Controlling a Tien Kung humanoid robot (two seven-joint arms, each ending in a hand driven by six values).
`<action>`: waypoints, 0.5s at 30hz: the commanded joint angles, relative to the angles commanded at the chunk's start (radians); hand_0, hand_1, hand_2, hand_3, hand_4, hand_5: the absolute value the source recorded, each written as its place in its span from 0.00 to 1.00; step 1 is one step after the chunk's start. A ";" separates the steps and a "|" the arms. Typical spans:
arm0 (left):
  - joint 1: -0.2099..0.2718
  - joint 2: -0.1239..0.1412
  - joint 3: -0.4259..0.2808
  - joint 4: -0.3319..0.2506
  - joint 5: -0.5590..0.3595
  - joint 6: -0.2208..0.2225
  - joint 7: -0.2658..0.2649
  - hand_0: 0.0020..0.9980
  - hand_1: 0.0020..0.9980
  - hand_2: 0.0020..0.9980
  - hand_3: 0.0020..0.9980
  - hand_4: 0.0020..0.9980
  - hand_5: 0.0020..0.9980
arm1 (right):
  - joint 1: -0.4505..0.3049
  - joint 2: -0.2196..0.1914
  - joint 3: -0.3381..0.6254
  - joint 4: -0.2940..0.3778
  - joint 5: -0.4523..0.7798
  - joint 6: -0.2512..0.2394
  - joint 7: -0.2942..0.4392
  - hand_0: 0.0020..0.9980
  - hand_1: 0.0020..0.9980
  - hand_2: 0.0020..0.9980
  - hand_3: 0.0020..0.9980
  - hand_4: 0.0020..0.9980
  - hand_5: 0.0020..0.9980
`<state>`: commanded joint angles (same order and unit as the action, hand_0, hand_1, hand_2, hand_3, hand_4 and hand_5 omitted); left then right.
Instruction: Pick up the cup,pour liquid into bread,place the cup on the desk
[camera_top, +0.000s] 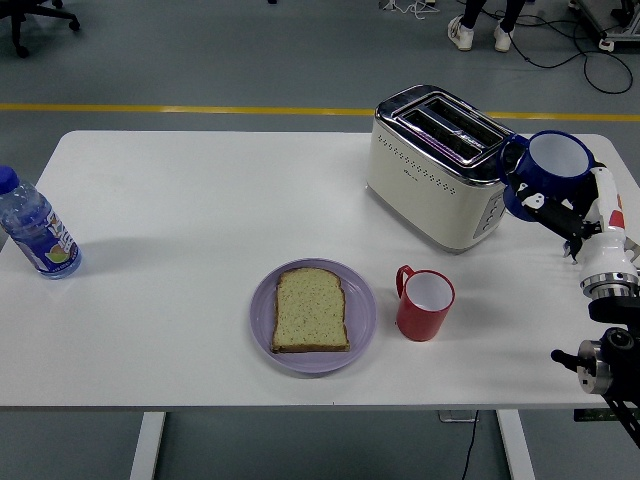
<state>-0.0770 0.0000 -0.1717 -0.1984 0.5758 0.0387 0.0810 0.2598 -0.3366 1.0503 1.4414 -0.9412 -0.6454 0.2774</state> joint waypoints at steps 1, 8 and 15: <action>-0.001 0.000 -0.002 0.000 0.001 0.000 0.000 0.64 0.65 0.66 0.55 0.32 0.85 | -0.006 0.005 0.006 -0.015 -0.006 0.000 0.017 0.51 0.34 0.48 0.53 0.67 0.00; -0.010 0.000 -0.008 0.000 0.005 0.000 0.000 0.64 0.65 0.66 0.55 0.32 0.85 | -0.051 0.043 0.024 -0.108 0.018 0.000 0.127 0.52 0.36 0.49 0.53 0.64 0.00; -0.017 0.000 -0.014 0.000 0.007 0.000 0.000 0.64 0.65 0.66 0.55 0.32 0.84 | -0.089 0.073 0.024 -0.178 0.066 0.000 0.190 0.53 0.36 0.49 0.53 0.64 0.00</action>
<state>-0.0937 0.0000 -0.1855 -0.1982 0.5828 0.0391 0.0812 0.1707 -0.2634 1.0746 1.2629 -0.8749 -0.6454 0.4678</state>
